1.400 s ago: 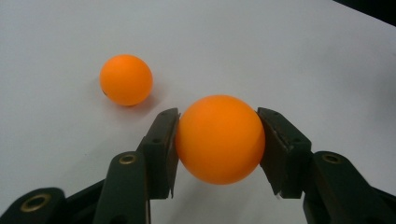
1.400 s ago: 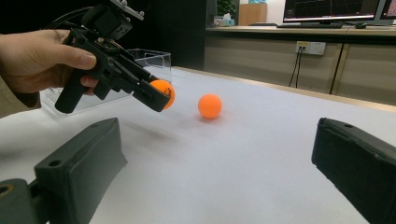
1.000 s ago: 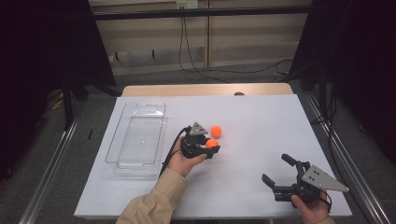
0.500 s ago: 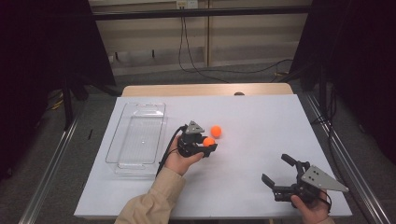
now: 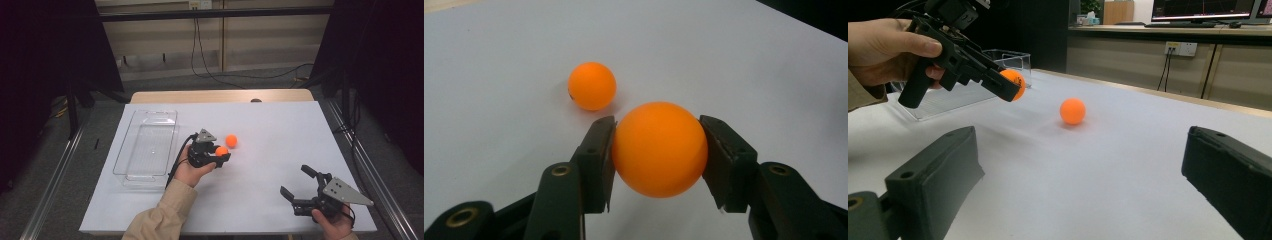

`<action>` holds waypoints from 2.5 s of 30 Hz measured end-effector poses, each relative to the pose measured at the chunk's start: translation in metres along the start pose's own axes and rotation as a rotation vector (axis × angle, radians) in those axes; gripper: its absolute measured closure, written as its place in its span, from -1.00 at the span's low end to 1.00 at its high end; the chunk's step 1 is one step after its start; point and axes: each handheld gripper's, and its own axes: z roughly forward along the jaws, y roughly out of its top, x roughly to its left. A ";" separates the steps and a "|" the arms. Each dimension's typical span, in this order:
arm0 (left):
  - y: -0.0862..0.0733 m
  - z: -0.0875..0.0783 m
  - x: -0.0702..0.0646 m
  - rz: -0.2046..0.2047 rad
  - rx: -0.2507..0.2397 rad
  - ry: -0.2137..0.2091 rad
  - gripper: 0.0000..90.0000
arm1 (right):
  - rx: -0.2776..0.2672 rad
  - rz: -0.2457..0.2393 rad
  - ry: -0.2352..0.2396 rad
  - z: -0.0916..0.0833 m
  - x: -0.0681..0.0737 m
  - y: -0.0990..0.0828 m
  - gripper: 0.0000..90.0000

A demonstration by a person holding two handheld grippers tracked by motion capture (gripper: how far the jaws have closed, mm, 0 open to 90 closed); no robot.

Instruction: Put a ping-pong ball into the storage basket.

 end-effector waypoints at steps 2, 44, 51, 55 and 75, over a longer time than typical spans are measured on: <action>0.000 -0.001 0.001 0.000 0.003 0.004 0.13 | 0.000 0.000 0.001 0.000 0.000 0.000 -0.97; 0.004 -0.018 0.012 -0.061 -0.008 0.033 0.13 | 0.000 -0.002 0.008 0.000 0.001 0.000 -0.96; 0.004 -0.020 0.013 -0.067 -0.003 0.034 0.13 | 0.000 -0.002 0.007 0.000 0.001 0.000 -0.96; 0.004 -0.021 0.014 -0.072 -0.002 0.035 0.13 | 0.000 -0.002 0.008 0.000 0.001 0.000 -0.96; 0.005 -0.026 0.017 -0.085 0.006 0.044 0.13 | 0.000 -0.001 0.008 0.000 0.000 0.000 -0.96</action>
